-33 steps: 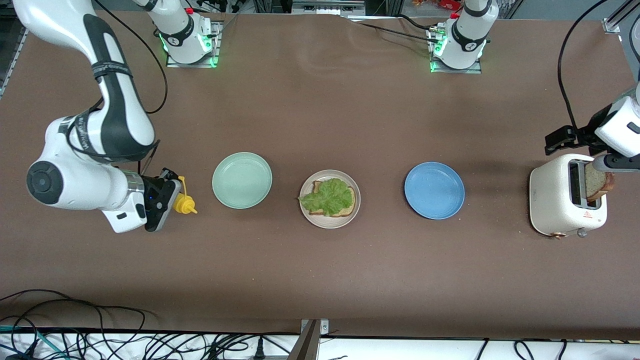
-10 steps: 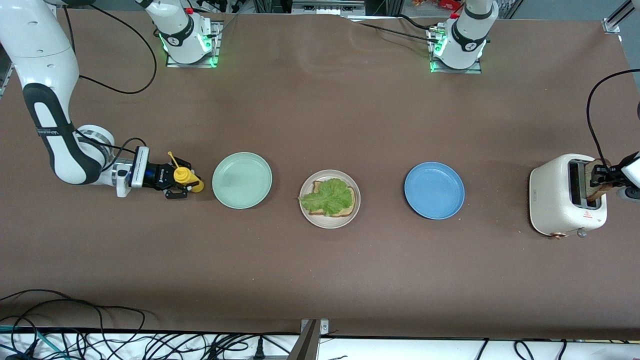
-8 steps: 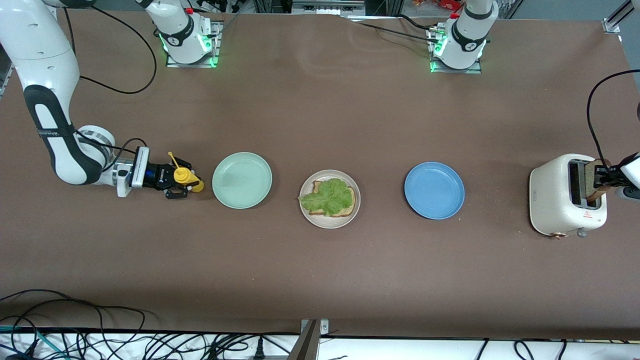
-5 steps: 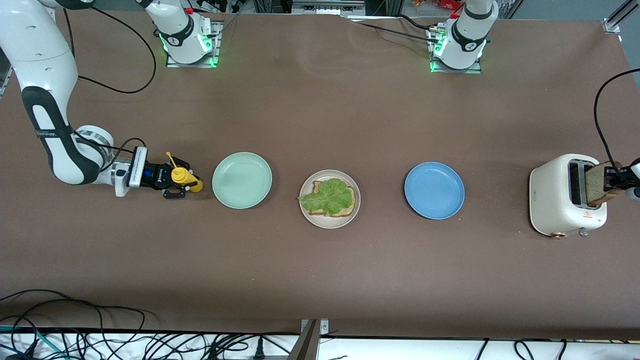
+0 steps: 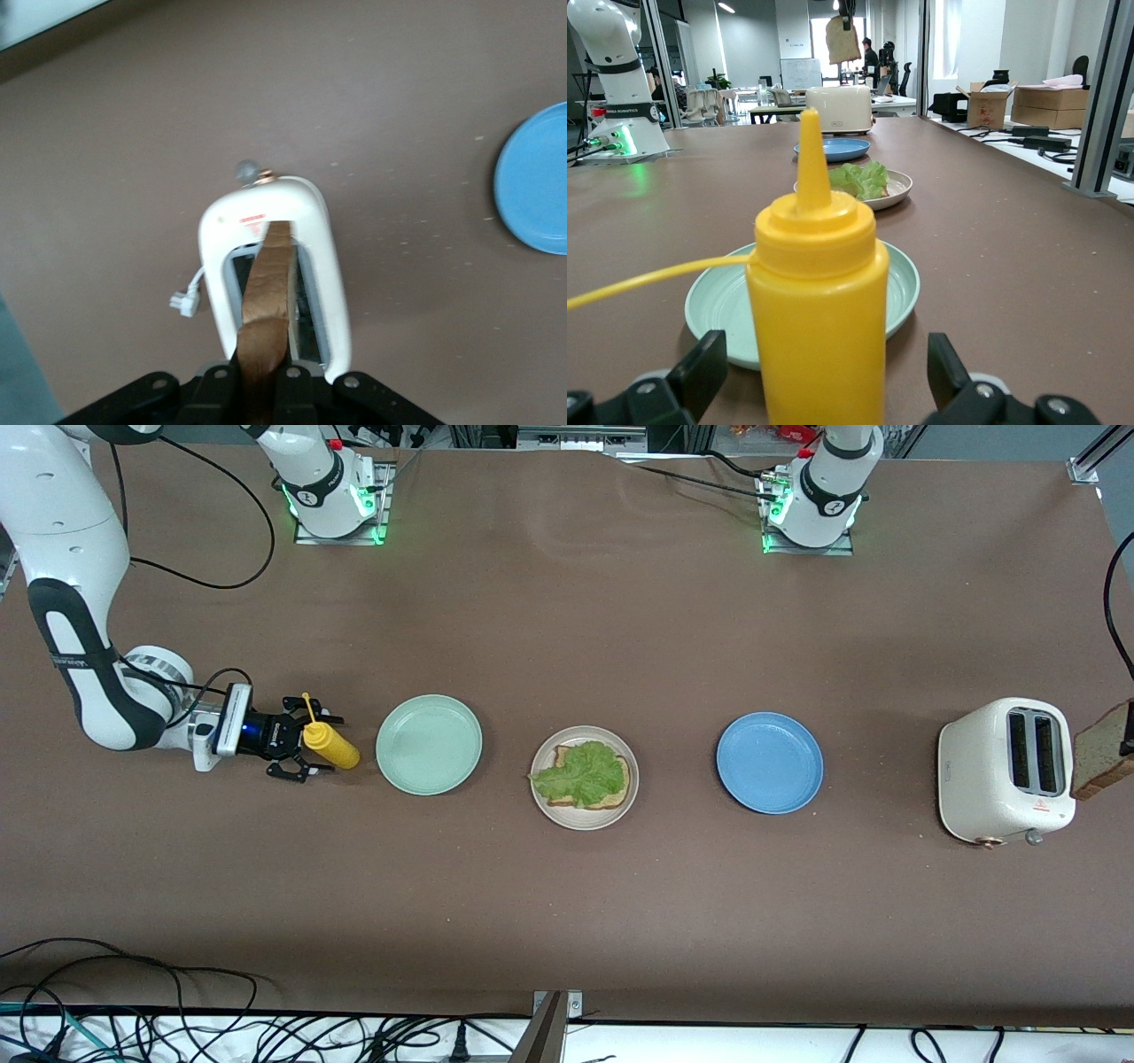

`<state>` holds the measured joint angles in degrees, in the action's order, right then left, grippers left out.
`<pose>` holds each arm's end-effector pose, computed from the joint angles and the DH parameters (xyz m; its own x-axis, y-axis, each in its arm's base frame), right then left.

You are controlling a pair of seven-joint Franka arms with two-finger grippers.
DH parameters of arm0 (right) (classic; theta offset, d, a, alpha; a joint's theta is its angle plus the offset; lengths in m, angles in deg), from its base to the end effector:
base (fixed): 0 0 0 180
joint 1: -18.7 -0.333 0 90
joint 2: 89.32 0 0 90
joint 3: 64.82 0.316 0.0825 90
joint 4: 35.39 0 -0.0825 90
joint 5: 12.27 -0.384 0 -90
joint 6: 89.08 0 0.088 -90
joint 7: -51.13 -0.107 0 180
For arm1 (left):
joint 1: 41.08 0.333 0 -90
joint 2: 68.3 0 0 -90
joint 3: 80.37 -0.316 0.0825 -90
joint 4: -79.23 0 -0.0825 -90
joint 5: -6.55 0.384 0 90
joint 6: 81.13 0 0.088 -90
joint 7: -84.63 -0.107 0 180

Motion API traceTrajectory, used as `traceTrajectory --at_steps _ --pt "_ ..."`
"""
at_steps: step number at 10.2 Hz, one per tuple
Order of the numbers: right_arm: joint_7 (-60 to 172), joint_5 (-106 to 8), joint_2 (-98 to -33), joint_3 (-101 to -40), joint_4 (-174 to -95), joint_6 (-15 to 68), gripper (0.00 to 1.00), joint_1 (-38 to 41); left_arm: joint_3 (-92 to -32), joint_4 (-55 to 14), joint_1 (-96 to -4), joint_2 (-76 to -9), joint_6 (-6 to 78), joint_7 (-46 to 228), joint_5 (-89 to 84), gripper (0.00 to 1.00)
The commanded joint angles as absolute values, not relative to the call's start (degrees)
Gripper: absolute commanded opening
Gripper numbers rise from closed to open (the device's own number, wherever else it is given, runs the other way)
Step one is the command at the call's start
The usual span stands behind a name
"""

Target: Make sandwich on beige plate with both arms

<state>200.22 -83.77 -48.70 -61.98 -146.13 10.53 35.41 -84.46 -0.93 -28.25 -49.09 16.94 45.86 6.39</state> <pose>0.5555 -0.0481 0.1193 0.0495 0.2639 0.9633 0.9976 -0.0605 -0.0347 0.6331 0.1851 0.5146 0.9265 -0.3750 -0.0300 -0.3753 -0.9269 -0.0024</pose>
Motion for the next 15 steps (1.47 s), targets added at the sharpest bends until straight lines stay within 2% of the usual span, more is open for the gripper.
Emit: traceTrajectory --at_steps 1,5,10,13,15 --pt "200.72 -79.44 -48.63 -62.09 -145.0 9.53 1.0 38.2 -81.97 2.23 -29.39 -48.44 9.77 46.82 -2.72 0.0" --pt "191.28 -66.35 -49.85 -62.18 -138.24 8.48 1.0 42.34 -80.73 1.62 -41.92 -45.38 3.17 71.03 -16.44 0.0" --pt "158.95 -56.4 -50.21 -61.75 -121.99 -0.56 1.0 42.17 -80.81 2.15 -54.32 -35.45 3.68 76.63 -32.1 0.0" --pt "140.14 -51.32 -53.01 -61.39 -116.35 -1.37 1.0 38.66 -80.73 2.24 -61.44 -31.92 12.52 82.06 -33.53 0.0" --pt "129.23 -45.87 -56.87 -61.39 -115.9 -1.37 1.0 36.47 -80.73 2.32 -64.09 -29.72 19.82 87.86 -36.07 0.0"
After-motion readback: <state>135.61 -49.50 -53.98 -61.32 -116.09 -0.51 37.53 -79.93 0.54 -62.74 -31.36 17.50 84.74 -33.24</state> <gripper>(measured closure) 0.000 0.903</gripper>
